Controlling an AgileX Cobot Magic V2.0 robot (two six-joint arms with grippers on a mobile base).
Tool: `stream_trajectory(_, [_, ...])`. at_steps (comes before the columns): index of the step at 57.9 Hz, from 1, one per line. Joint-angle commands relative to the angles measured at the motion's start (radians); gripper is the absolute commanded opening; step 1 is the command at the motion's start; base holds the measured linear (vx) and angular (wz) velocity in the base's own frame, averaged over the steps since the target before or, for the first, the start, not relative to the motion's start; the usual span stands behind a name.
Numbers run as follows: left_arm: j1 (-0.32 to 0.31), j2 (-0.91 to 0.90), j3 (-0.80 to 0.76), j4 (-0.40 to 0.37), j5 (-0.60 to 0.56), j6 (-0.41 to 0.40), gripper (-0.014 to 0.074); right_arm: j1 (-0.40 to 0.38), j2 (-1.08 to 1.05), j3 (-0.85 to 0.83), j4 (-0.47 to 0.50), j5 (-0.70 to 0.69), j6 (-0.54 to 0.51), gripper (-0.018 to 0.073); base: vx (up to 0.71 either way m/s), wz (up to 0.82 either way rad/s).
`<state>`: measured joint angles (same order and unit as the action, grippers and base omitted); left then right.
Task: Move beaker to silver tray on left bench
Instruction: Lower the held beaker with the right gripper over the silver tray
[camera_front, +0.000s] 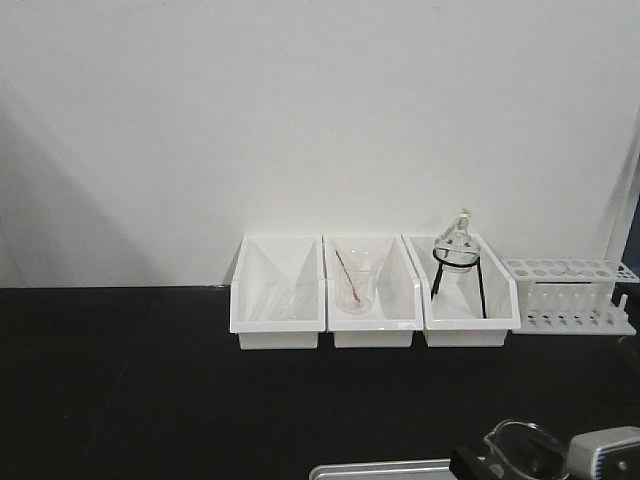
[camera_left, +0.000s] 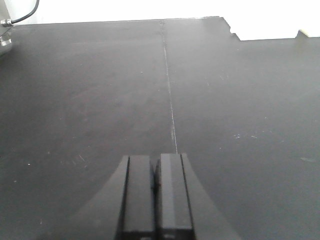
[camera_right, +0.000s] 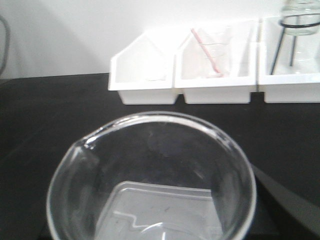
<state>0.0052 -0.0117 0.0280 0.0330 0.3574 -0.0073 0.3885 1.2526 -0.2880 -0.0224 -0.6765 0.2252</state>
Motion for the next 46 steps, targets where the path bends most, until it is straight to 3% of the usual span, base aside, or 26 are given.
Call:
stream_trajectory(1, [-0.006, -0.016, 0.028, -0.002, -0.078, -0.001, 0.0001, -0.014, 0.111, -0.030, -0.071, -0.207, -0.014, -0.0003, 0.00, 0.00])
stream_trajectory(9, [-0.006, -0.016, 0.028, -0.002, -0.078, -0.001, 0.0001, -0.014, 0.305, -0.030, -0.136, -0.389, -0.024, -0.0003, 0.00, 0.00])
stream_trajectory(17, [-0.006, -0.016, 0.028, -0.002, -0.078, -0.001, 0.0001, -0.014, 0.463, -0.046, -0.123, -0.562, -0.129, -0.0003, 0.00, 0.00])
stream_trajectory(46, [-0.006, -0.016, 0.028, -0.002, -0.078, -0.001, 0.0001, -0.014, 0.709, -0.208, -0.011, -0.595, -0.198, 0.0004, 0.00, 0.00])
